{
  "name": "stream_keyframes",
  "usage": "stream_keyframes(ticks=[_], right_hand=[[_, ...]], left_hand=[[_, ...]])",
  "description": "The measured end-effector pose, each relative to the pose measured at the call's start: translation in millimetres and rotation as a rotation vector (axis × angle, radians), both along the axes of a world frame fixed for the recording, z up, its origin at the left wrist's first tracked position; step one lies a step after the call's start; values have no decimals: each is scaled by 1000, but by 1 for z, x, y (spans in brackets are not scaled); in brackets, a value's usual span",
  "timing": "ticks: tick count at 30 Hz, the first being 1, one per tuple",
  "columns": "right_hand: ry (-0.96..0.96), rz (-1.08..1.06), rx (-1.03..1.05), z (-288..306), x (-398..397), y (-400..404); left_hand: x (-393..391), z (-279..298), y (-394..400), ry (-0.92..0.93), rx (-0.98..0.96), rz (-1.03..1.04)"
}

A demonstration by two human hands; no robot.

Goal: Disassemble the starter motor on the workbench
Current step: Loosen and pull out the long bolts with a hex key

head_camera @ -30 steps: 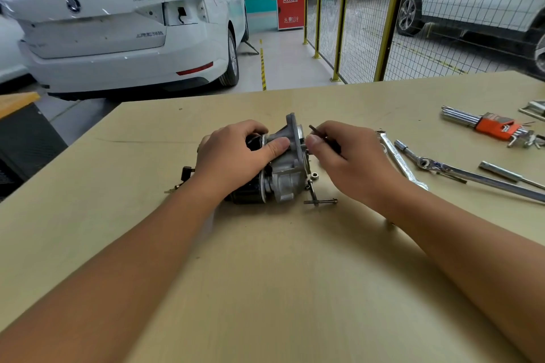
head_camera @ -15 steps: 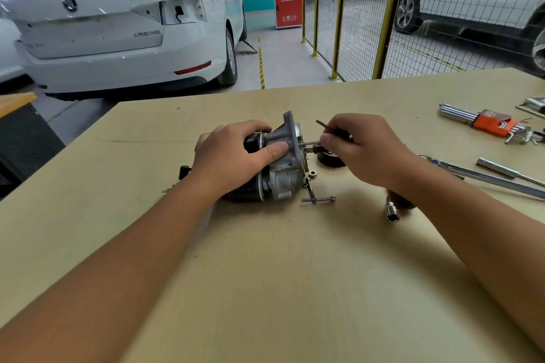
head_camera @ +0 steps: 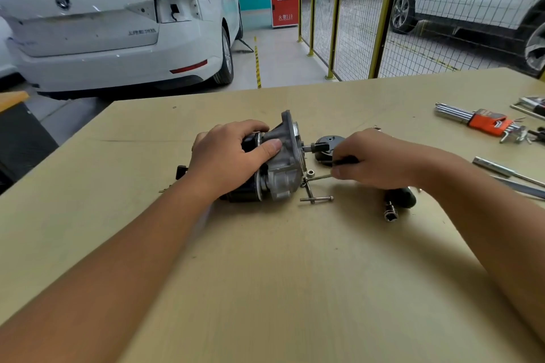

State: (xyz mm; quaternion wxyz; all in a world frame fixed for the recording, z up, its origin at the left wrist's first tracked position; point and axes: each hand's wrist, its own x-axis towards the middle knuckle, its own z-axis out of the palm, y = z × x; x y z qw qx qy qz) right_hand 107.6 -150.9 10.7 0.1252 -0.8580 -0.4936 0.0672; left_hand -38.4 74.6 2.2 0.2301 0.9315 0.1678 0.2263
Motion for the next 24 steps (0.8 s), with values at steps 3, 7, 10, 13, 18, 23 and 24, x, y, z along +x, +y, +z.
stream_keyframes(ticks=[3,7,10,13,18,23,24], right_hand=[[-28,7,7,-2,0,1],[-10,4,237,-5,0,5],[71,-45,494,-8,-11,11],[169,-117,642,-12,-22,17],[183,-83,630,-16,-34,24],[238,-10,590,-20,-39,37],[246,-21,586,-21,-39,39]], left_hand=[[0,0,0,1,0,-2],[-1,0,2,34,33,-23],[-3,3,7,160,123,-96],[-9,10,16,297,169,-218],[-13,13,22,404,305,-281],[-11,10,20,381,341,-255],[-11,10,20,374,342,-254]])
